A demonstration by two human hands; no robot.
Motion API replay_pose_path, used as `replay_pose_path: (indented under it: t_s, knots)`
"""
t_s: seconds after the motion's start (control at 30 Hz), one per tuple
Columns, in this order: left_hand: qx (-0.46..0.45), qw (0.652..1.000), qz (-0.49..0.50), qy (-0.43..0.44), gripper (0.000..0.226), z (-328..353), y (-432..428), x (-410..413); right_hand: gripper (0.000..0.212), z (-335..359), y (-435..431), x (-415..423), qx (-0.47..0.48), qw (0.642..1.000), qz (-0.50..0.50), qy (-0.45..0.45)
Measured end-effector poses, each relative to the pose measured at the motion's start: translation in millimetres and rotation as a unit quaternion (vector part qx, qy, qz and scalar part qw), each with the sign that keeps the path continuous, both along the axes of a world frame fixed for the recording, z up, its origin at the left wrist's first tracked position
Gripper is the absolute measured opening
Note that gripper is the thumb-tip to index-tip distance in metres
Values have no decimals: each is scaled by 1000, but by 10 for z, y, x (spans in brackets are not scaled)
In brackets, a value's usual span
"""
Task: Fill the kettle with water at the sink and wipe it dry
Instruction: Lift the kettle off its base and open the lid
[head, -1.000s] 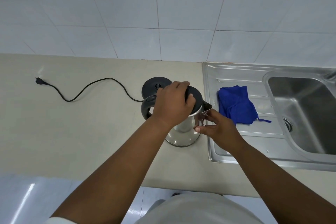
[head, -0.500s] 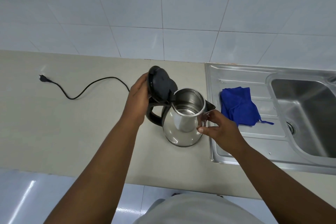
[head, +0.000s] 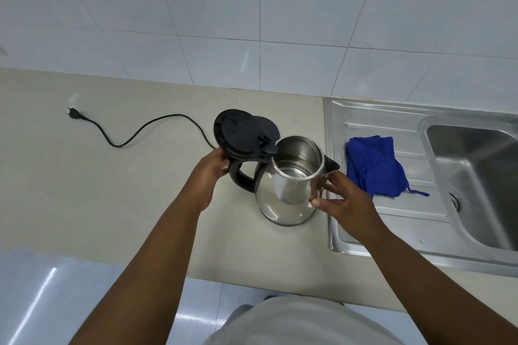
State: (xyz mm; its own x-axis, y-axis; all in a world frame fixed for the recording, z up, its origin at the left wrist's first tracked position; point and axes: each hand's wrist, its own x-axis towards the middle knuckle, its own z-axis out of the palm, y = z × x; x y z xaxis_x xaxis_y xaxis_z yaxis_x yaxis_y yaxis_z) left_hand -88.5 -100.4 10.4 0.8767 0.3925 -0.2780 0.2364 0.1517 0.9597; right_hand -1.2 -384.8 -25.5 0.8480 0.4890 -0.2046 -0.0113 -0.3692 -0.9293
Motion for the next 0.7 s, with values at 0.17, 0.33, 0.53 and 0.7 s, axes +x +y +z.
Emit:
replay_pose_path:
  t_s: [0.17, 0.33, 0.53, 0.7]
  knots:
    - [97, 990, -66, 82, 30, -317, 98, 12, 72, -63, 2, 16, -6, 1000, 8, 18]
    - [72, 991, -60, 92, 26, -475, 83, 99, 70, -101, -18, 25, 9, 998, 12, 59]
    - [76, 991, -66, 94, 16, -488, 82, 116, 69, -90, -60, 82, 15, 997, 22, 78]
    - [93, 989, -83, 84, 15, -355, -44, 157, 80, -19, -221, 215, 0, 997, 21, 74]
